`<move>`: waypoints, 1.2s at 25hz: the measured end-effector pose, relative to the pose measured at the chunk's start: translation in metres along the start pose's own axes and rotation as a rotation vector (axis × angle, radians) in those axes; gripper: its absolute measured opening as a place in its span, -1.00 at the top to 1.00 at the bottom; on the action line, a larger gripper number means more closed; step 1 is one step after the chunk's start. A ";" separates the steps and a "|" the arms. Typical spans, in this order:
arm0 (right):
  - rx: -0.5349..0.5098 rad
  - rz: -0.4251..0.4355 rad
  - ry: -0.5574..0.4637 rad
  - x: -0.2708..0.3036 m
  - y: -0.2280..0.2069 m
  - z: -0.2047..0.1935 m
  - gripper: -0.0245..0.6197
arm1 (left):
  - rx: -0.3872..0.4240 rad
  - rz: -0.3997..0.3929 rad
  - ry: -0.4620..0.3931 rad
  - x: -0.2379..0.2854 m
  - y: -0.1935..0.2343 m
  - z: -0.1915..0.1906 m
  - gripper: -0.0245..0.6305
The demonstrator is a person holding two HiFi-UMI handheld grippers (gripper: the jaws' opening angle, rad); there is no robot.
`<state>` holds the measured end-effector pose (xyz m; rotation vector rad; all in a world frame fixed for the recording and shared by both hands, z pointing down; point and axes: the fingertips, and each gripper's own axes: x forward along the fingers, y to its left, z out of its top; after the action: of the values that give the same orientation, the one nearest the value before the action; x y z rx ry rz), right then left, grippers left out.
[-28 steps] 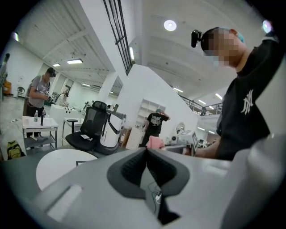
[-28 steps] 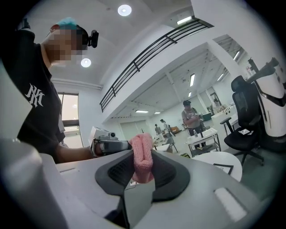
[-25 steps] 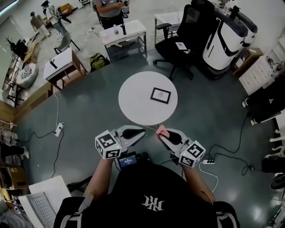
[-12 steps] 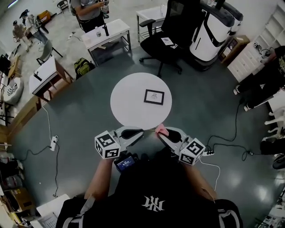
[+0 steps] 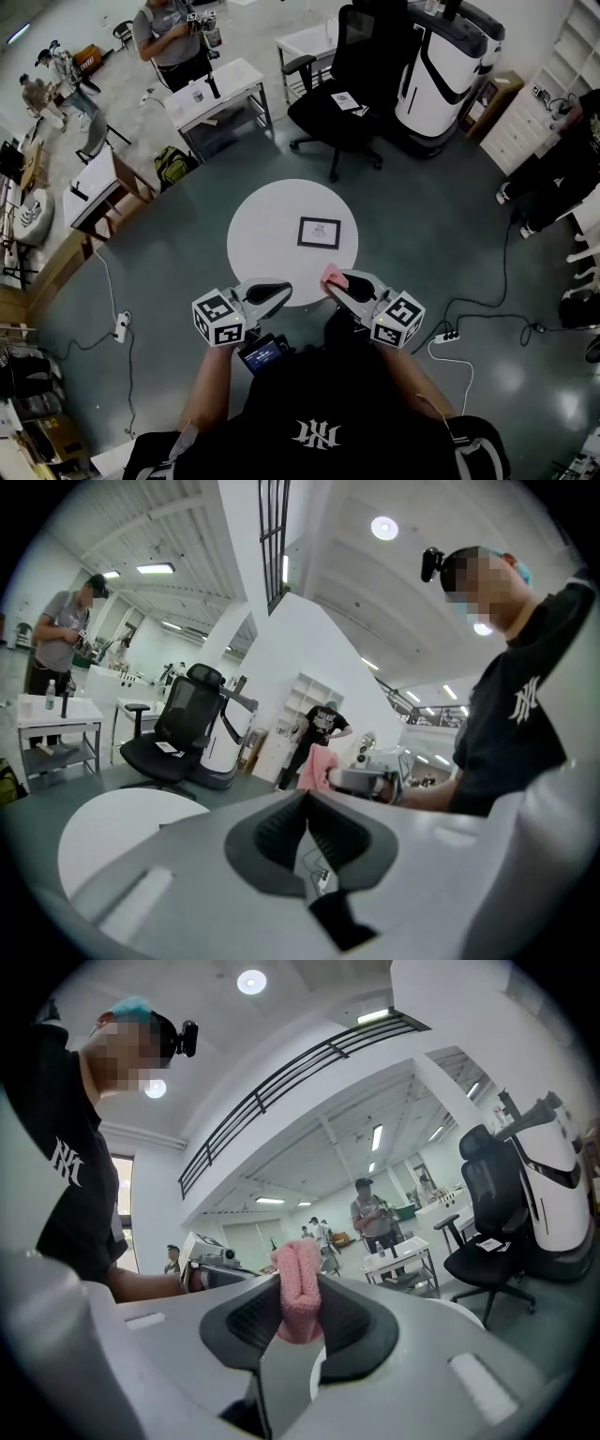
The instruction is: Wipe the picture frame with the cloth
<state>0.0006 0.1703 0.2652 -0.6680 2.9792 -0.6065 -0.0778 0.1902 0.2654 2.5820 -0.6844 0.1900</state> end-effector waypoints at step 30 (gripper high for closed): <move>0.408 -0.055 0.096 0.108 -0.298 -0.034 0.64 | -0.290 0.274 0.278 0.134 0.287 -0.024 0.82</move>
<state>0.0194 -0.1103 0.4156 -0.6997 2.7881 -1.2355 -0.1048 -0.0780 0.4330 2.1288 -0.8847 0.4895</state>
